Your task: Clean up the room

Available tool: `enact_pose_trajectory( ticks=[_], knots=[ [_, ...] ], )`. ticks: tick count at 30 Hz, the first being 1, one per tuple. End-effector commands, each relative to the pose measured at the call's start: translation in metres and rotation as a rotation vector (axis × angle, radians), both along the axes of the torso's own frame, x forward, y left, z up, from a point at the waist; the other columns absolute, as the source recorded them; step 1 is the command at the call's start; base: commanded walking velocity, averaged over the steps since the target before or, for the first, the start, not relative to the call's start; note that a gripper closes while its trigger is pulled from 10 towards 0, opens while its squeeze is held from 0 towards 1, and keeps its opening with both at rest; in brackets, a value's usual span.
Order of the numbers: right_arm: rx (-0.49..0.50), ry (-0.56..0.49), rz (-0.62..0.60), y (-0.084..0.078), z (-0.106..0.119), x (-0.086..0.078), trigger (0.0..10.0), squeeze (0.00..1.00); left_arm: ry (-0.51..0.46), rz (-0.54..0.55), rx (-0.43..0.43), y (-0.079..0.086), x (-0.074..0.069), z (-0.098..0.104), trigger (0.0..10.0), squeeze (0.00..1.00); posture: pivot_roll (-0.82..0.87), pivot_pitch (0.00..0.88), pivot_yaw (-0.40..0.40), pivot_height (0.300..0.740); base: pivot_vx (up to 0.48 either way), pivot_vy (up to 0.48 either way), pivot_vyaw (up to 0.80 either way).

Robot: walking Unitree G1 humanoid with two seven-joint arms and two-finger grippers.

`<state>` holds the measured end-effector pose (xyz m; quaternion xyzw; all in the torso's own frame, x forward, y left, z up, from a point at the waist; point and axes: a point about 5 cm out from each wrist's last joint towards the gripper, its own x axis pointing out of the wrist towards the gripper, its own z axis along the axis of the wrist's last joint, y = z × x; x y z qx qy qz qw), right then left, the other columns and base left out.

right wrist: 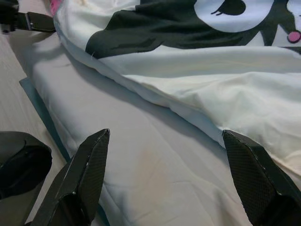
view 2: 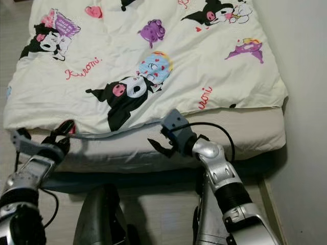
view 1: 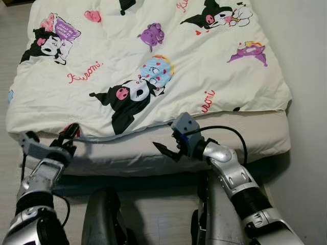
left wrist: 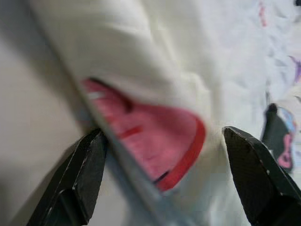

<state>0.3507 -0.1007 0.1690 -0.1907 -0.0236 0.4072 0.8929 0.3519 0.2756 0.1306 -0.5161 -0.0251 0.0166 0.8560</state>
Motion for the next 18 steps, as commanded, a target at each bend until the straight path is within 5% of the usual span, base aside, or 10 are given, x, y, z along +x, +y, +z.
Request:
enact_pose_trajectory(
  ticks=[1, 16, 17, 18],
  knots=[
    [0.006, 0.039, 0.015, 0.002, -0.009, -0.007, 10.0, 0.00, 0.033, 0.000, -0.007, 0.002, -0.002, -0.009, 10.0, 0.00, -0.08, 0.434, 0.067, 0.456, 0.000, 0.000, 0.00],
    [-0.035, 0.046, 0.014, -0.003, -0.010, -0.017, 10.0, 0.00, 0.033, 0.103, 0.007, 0.017, 0.006, 0.004, 10.0, 0.00, -0.09, 0.436, 0.069, 0.456, 0.000, 0.000, 0.00],
    [-0.037, 0.047, 0.013, -0.003, -0.010, -0.017, 10.0, 0.00, 0.028, 0.114, 0.011, 0.020, 0.006, 0.006, 7.4, 0.00, -0.09, 0.435, 0.068, 0.456, 0.000, 0.000, 0.00],
    [-0.037, 0.047, 0.013, -0.003, -0.010, -0.017, 10.0, 0.00, 0.028, 0.114, 0.011, 0.020, 0.006, 0.006, 7.4, 0.00, -0.09, 0.435, 0.068, 0.456, 0.000, 0.000, 0.00]
  ],
)
